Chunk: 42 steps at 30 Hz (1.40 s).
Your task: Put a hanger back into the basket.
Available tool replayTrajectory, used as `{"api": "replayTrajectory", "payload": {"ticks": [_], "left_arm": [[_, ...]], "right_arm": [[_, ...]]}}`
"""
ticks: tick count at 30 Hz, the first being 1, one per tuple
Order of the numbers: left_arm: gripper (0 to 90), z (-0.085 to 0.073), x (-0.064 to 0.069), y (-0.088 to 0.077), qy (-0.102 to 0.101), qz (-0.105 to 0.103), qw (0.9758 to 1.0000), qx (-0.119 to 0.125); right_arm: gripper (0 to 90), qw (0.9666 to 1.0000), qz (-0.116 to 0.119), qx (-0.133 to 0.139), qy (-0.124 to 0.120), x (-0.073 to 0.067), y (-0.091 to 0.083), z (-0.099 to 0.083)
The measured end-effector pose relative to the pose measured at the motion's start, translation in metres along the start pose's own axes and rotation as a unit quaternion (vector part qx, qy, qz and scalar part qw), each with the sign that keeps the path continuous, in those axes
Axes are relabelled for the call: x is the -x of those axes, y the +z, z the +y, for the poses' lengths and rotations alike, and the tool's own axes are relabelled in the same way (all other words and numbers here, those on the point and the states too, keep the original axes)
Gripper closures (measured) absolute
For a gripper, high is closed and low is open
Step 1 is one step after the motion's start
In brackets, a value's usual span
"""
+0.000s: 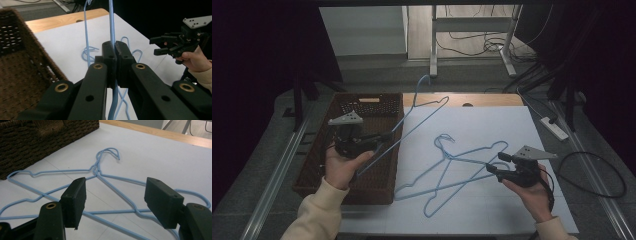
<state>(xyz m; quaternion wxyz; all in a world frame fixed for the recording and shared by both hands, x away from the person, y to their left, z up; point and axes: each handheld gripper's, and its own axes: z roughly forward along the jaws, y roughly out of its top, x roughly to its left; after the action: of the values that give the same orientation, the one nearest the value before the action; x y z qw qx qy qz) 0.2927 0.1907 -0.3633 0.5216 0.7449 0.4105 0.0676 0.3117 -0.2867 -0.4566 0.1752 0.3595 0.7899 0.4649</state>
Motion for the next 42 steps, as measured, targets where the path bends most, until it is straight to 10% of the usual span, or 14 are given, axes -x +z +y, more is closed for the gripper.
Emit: {"api": "replayTrajectory", "payload": {"ticks": [24,42], "left_arm": [[86.7,-0.020,-0.054,-0.062,-0.034,0.032,0.9983,0.035],[86.7,-0.033,-0.091,-0.076,-0.052,0.050,0.9967,0.037]], "right_arm": [[34.4,0.9996,-0.008,-0.025,-0.011,0.002,0.007,-0.005],[34.4,0.9994,-0.009,-0.032,-0.011,0.003,0.009,-0.007]]}}
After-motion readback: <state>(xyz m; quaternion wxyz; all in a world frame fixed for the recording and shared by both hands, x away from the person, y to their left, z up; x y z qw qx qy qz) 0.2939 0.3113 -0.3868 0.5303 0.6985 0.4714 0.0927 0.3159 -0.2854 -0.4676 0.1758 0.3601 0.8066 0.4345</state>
